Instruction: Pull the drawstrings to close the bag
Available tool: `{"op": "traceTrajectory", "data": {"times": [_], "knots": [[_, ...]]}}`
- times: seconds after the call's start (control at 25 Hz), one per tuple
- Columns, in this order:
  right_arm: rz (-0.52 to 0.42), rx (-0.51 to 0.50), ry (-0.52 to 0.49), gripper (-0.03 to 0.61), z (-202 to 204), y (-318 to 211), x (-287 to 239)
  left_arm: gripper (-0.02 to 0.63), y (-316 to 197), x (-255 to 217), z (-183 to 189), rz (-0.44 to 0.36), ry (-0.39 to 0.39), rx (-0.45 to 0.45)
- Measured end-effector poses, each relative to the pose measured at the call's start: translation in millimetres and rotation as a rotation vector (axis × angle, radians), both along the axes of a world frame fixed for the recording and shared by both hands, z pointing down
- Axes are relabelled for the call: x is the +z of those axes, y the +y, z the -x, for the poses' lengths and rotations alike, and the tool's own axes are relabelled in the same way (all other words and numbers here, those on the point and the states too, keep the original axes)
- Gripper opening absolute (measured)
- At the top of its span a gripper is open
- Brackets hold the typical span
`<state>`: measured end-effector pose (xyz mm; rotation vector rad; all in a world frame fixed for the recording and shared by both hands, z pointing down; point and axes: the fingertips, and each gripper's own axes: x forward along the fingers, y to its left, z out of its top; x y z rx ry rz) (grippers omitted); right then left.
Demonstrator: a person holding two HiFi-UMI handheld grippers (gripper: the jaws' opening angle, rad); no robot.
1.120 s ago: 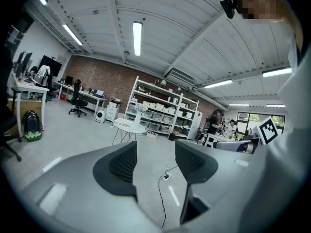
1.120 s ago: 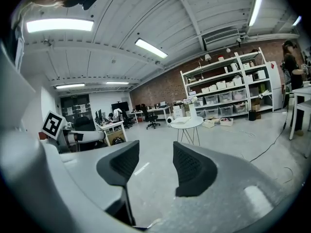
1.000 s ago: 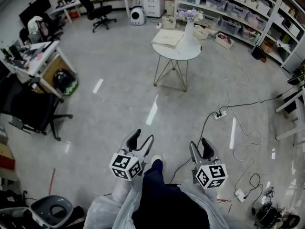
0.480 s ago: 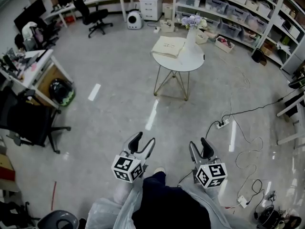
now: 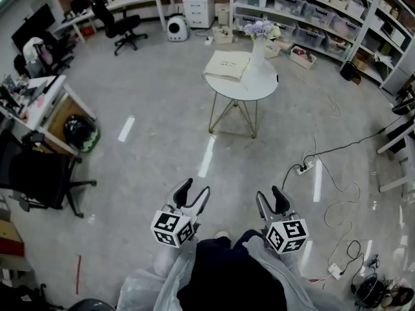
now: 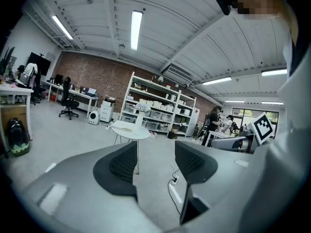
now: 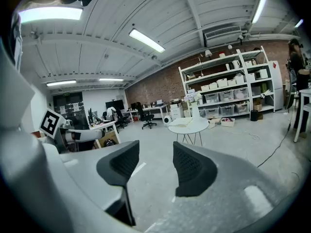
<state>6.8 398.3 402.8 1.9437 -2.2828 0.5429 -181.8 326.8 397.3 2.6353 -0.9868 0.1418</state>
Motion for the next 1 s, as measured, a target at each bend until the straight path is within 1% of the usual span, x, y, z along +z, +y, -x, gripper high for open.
{"op": "traceTrajectory", "data": {"times": [0.36,0.52,0.72,1.0], "knots": [[0.034,-0.025,-0.005,0.213,1.8,-1.4,11.5,0.244,13.7,23.8,1.5,0.062,-0.015,-0.007],[0.052,-0.046,-0.022,0.213,2.4,-16.7,24.0,0.244,2.6,33.6,-1.0,0.078,-0.024,-0.017],[0.041,-0.063,-0.028,0.213,-11.6,-56.8,22.6,0.244,-35.6,30.1,-18.8,0.065,-0.028,-0.019],[0.033,-0.073,-0.009,0.213,-54.0,-136.1,16.7,0.239,-125.1,11.4,-55.7,0.045,-0.015,-0.050]]}}
